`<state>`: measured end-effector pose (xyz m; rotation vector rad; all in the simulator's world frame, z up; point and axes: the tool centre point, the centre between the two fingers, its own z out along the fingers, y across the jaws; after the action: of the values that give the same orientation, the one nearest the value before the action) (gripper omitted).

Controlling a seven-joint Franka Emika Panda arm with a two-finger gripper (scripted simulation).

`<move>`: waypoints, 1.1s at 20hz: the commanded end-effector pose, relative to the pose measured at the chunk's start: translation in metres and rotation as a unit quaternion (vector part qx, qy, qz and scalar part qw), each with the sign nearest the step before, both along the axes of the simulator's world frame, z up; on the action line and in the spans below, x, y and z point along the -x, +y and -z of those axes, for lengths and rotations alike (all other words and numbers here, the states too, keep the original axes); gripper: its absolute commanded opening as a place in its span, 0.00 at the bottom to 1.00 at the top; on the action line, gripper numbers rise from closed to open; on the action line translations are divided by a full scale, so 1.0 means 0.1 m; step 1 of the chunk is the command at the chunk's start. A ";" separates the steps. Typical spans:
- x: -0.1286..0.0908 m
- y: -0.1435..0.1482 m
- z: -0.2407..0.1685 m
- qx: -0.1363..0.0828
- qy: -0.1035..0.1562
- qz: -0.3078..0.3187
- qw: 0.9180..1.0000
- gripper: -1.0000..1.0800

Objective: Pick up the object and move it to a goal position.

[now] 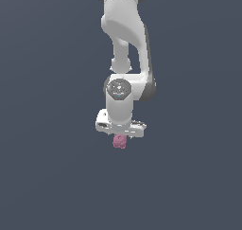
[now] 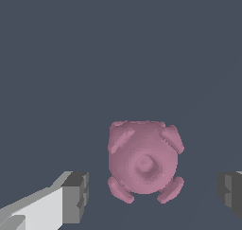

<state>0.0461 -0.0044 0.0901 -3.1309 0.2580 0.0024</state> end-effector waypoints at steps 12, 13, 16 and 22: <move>0.00 0.00 0.46 0.000 -0.001 0.001 1.000 0.96; 0.00 0.00 0.48 0.000 -0.001 0.001 1.000 0.96; -0.01 0.00 0.51 0.000 -0.001 0.001 1.000 0.96; -0.01 0.00 0.51 0.000 -0.001 0.001 1.000 0.00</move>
<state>0.0468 -0.0044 0.0396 -3.1306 0.2620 0.0006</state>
